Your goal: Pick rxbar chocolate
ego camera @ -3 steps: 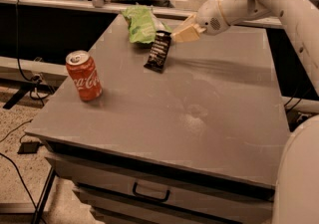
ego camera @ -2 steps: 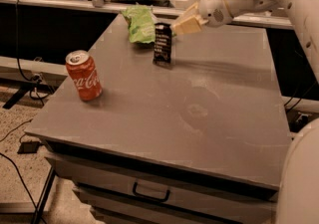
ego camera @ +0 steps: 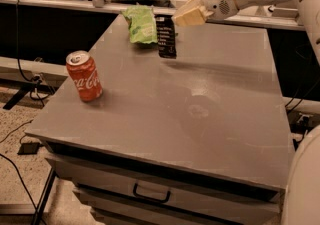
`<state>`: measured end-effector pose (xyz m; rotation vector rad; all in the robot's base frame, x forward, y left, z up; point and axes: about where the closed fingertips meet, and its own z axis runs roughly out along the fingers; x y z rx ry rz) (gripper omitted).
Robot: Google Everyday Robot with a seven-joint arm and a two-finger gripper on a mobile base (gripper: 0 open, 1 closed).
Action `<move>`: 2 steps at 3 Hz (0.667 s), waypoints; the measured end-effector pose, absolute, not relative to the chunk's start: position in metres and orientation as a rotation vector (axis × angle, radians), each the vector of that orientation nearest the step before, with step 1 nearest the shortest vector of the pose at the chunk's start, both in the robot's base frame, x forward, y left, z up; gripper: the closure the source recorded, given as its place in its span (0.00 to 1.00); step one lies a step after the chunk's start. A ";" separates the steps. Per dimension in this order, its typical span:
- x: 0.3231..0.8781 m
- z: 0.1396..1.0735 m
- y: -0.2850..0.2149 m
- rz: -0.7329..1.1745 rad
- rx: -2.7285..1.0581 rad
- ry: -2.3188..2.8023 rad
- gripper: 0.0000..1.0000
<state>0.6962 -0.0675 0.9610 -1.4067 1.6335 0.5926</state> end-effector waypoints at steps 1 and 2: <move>0.685 0.987 -0.062 0.574 -1.432 1.539 1.00; 0.673 1.013 -0.063 0.528 -1.446 1.477 1.00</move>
Offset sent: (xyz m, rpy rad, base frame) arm -0.0426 -0.0047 0.0893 0.0200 -0.2396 0.0570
